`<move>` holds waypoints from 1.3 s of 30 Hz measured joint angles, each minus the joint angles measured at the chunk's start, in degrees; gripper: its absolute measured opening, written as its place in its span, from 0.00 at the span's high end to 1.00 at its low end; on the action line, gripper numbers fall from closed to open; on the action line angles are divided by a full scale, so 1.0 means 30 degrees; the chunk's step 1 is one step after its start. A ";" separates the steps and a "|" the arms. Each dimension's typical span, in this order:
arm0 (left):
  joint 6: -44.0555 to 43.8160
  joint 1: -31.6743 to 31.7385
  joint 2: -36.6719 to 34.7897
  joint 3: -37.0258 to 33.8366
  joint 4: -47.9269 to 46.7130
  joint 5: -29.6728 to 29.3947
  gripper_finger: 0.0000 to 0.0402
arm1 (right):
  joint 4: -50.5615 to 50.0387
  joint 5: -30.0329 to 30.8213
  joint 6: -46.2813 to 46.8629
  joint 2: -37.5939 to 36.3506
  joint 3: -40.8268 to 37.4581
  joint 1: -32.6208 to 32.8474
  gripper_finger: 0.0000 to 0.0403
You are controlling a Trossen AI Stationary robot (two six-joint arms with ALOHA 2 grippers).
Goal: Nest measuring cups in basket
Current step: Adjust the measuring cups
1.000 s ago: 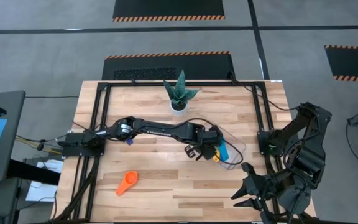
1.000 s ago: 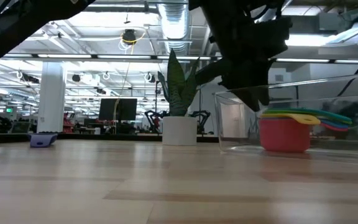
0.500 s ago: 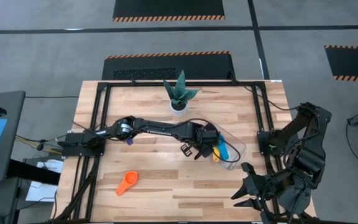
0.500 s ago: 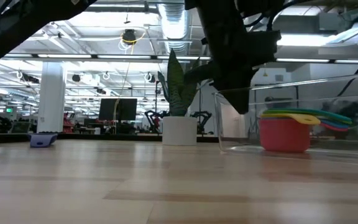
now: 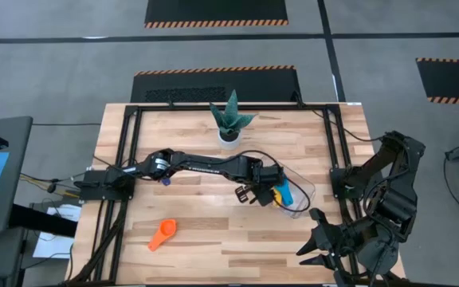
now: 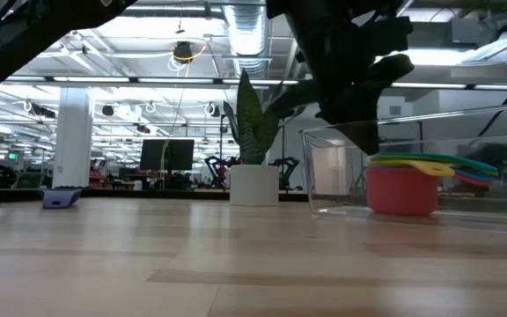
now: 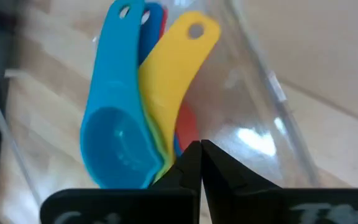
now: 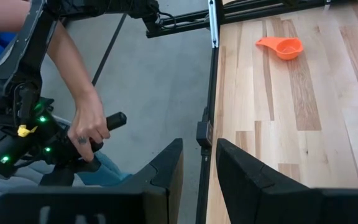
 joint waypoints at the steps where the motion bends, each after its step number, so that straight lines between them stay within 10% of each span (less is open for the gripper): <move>1: 0.0000 0.0000 0.0000 0.0000 -0.0037 0.0295 1.00 | 0.0000 -0.0001 0.0005 0.0000 0.0000 0.0000 0.70; 19: -0.0208 0.0348 0.0000 0.0000 0.0377 0.1905 1.00 | 0.0007 0.0007 -0.0018 0.0000 0.0000 0.0007 0.70; 27: -0.2686 0.0386 -0.1039 0.0436 0.0115 -0.6260 1.00 | -0.0165 0.0089 -0.2234 -0.0050 0.0186 -0.0774 0.70; 33: -0.9458 0.0815 -0.3477 0.0372 -0.5104 -0.7601 1.00 | 0.0073 0.0085 -0.6482 -0.0189 0.2223 -0.1304 0.70; 39: -1.8700 0.1817 -0.6288 0.0171 -1.1673 -0.4477 1.00 | -0.0284 0.0527 -0.8419 0.0013 0.2265 -0.2675 0.70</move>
